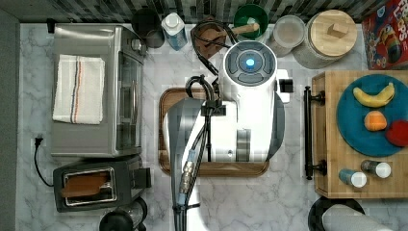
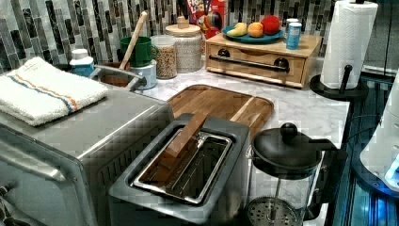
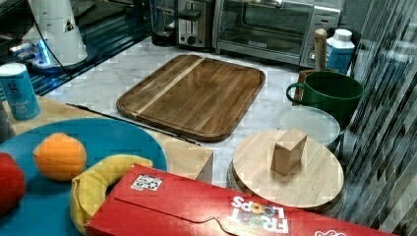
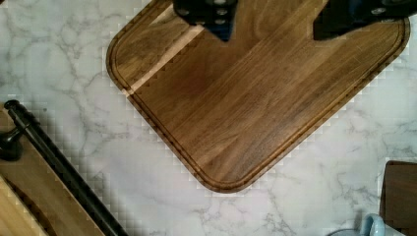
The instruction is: Open the drawer.
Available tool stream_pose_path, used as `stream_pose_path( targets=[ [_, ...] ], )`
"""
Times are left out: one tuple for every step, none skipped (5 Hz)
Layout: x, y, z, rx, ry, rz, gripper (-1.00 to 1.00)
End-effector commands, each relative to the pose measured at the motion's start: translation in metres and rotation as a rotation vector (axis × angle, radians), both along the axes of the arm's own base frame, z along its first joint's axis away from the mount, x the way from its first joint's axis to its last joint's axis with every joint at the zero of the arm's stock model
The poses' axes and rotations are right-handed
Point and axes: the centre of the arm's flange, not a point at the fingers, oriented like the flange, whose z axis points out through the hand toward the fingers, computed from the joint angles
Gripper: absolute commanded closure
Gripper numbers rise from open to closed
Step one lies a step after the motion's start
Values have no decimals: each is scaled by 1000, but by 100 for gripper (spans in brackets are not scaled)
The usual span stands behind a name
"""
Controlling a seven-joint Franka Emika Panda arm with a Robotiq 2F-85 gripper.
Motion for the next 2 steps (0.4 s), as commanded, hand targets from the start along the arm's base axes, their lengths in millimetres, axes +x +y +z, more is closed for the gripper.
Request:
stream_pose_path(
  targets=[
    [0,4,-1,0,1,11,-100],
    [0,4,-1,0,1,11,-100]
  ],
)
